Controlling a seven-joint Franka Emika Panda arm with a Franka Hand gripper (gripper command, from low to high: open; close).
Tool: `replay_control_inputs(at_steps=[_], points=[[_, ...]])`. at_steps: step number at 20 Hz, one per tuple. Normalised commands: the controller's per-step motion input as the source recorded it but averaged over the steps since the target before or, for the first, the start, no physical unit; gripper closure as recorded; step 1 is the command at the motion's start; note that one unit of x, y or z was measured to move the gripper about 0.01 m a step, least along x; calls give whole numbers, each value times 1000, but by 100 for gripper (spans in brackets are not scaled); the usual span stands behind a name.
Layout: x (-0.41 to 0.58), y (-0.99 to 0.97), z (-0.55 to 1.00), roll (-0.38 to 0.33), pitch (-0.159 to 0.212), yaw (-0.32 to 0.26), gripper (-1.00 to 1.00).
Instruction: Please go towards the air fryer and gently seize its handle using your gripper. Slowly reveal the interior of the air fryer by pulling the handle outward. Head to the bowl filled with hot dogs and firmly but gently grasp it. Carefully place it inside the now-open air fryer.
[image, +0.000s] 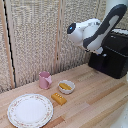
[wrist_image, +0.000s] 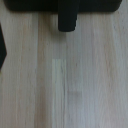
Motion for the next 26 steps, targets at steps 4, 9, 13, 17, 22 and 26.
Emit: replay_control_inputs(at_steps=[4,9,13,17,22,26], points=[[-84,-611,-280,-7,-60,110,-100],[-80,-582,-244,-4,-50,106,-100],[-161,-539,-165,-2,-32,89,-100],[-194,-516,-106,-23,0,90,-100],[-72,-524,-42,-29,0,118,-100],[86,-390,0,-13,5,143,-100]])
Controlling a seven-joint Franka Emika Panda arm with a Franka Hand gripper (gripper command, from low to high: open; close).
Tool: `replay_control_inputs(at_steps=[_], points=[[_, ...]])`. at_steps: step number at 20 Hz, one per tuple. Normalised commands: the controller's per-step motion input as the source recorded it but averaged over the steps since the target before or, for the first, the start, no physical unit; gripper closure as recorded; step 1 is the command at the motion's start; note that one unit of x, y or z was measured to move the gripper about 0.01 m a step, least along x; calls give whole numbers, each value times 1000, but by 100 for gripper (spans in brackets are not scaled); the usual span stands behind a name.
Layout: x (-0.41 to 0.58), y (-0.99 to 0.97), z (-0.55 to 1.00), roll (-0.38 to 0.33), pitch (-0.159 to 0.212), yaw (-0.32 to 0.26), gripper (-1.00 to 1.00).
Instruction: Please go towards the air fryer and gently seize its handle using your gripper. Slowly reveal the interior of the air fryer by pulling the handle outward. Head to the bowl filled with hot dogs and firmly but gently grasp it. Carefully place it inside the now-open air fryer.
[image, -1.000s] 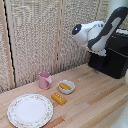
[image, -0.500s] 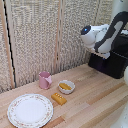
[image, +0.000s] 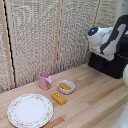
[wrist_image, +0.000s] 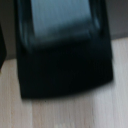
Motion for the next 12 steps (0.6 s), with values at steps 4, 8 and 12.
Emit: replay_control_inputs(at_steps=[4,8,12], points=[[30,-32,0,2,3,0,100],[23,-2,2,-8,-14,0,100],[3,-19,101,122,97,0,100]])
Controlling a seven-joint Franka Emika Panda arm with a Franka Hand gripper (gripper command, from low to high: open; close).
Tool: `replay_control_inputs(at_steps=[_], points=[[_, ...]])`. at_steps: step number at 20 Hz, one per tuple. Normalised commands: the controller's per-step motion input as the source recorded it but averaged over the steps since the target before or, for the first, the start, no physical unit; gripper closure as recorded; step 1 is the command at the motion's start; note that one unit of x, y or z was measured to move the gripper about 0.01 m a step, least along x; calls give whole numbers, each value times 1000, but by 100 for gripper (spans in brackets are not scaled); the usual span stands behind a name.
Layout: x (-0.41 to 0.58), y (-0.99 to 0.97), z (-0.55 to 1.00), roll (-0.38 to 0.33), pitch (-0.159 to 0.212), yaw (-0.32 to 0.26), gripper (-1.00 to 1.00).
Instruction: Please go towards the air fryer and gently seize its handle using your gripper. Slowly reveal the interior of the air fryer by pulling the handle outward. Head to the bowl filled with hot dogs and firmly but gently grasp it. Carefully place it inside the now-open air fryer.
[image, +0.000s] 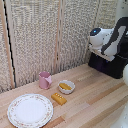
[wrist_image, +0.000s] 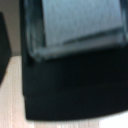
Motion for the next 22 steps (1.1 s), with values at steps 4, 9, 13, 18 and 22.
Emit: replay_control_inputs(at_steps=[4,9,13,18,22], points=[[0,-54,294,199,147,0,100],[0,-8,232,280,177,-6,100],[0,56,144,319,141,-54,100],[0,351,116,315,117,-92,100],[-4,571,9,229,71,-98,100]])
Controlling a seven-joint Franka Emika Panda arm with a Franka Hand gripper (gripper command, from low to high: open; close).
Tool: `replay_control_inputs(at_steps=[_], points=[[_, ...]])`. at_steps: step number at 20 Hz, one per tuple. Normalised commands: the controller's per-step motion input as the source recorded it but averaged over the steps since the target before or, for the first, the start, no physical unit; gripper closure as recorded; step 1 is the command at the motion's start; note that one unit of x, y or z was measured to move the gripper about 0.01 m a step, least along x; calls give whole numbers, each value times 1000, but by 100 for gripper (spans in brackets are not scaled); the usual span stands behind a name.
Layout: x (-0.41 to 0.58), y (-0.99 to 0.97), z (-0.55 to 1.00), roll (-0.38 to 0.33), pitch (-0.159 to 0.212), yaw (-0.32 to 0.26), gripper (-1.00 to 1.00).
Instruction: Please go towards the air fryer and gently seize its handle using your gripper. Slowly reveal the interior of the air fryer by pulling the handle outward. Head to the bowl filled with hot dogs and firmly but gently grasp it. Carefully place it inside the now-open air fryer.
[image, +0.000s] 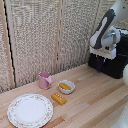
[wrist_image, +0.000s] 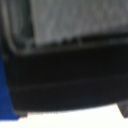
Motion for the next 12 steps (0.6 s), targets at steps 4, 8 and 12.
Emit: replay_control_inputs(at_steps=[4,8,12], points=[[-63,661,0,182,72,-74,100],[-212,794,-119,117,40,-32,100],[-341,1000,-333,0,-6,0,100]])
